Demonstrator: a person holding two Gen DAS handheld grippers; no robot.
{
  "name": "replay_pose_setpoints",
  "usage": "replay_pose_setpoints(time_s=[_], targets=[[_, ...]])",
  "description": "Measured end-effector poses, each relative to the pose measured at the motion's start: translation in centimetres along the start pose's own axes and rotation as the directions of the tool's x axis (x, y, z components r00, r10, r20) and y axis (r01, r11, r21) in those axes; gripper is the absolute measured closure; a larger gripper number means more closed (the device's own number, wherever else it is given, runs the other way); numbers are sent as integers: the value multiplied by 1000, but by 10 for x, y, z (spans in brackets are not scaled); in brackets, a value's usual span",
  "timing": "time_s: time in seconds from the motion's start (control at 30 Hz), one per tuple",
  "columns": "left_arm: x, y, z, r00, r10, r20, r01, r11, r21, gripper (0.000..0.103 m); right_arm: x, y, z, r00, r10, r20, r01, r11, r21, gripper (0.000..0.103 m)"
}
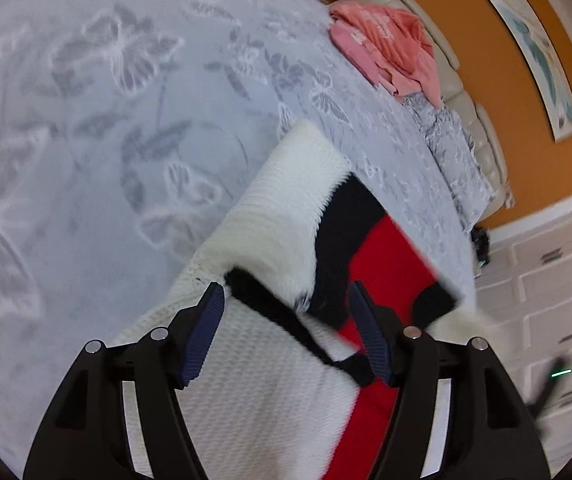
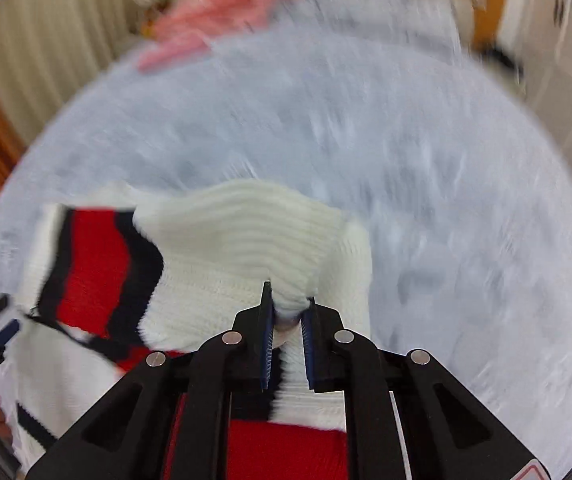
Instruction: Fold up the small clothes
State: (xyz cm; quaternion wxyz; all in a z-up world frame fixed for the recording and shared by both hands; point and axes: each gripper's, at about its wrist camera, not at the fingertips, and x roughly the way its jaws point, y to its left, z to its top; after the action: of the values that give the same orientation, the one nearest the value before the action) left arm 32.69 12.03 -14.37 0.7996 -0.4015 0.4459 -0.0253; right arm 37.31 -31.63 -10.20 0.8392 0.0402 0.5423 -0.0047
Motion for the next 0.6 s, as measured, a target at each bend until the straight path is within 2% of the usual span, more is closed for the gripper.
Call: replay_pose_setpoints(time_s=[0.07,0.1,0.13,0.23,0.33,0.43,0.5,0.6], targets=[[10,8,1,1000,-7,-21,5,996,-86,41,30,-16,-7,995,33,-91,-28,998,62,86],[17,14,2,999,-13,-37,7,991,-135,41,31,-18,-9,995,46,-84,-40,996,80,82],[22,18,3,999,-8,-51,0,987,-163,41,28,-20,-10,996,68,-58,-62,993,101,74],[29,22,8,998,-10,-55,-2,979,-206,41,27,-27,-21,990,134,-34,-128,982,140,56],[34,19,9,998,-22,-59,8,974,-227,41,35,-37,-33,981,189,-47,-177,967,182,50],[42,20,11,998,-22,-58,6,963,-269,44,47,-44,-50,954,297,-31,-275,914,298,47],[45,19,12,998,-13,-54,-2,963,-270,46,50,-43,-51,948,318,5,-302,895,328,41],[47,19,12,999,-5,-48,-7,968,-251,49,55,-40,-41,912,407,47,-393,837,382,41]])
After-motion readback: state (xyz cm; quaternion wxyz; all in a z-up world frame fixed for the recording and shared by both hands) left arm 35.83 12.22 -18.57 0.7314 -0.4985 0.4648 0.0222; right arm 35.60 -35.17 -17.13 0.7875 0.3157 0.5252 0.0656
